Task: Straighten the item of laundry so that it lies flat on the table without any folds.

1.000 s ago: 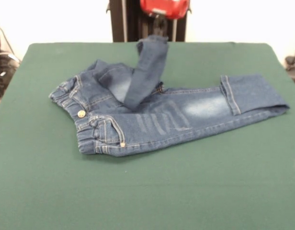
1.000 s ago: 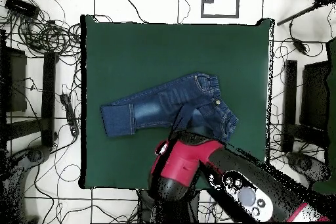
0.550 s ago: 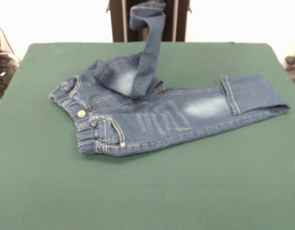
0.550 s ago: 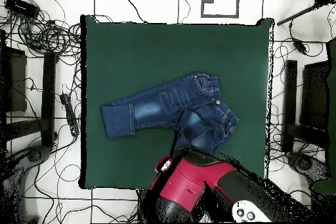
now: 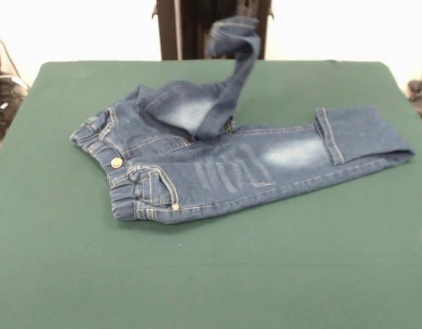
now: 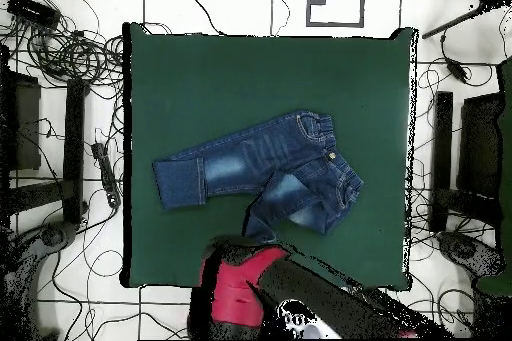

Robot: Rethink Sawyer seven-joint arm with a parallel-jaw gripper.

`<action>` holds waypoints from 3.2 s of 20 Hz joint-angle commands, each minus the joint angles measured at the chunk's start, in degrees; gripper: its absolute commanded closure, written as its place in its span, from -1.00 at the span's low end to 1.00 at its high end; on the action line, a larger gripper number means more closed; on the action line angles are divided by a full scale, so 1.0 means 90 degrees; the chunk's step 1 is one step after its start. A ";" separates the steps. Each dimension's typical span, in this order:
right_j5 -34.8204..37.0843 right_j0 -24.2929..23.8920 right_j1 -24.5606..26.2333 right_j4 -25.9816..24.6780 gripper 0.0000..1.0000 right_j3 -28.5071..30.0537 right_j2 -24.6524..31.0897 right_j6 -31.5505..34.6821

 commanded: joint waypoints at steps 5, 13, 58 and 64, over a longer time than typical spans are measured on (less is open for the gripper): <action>0.0464 0.2251 0.1859 -0.2227 1.00 0.0036 -0.1864 0.4308; 0.0432 0.3691 0.2441 -0.2515 1.00 -0.0401 -0.2483 0.5742; 0.0417 0.4048 0.0953 0.1542 1.00 -0.1594 -0.1504 0.4625; 0.0325 0.4074 0.0860 0.1432 1.00 -0.1385 -0.1573 0.4731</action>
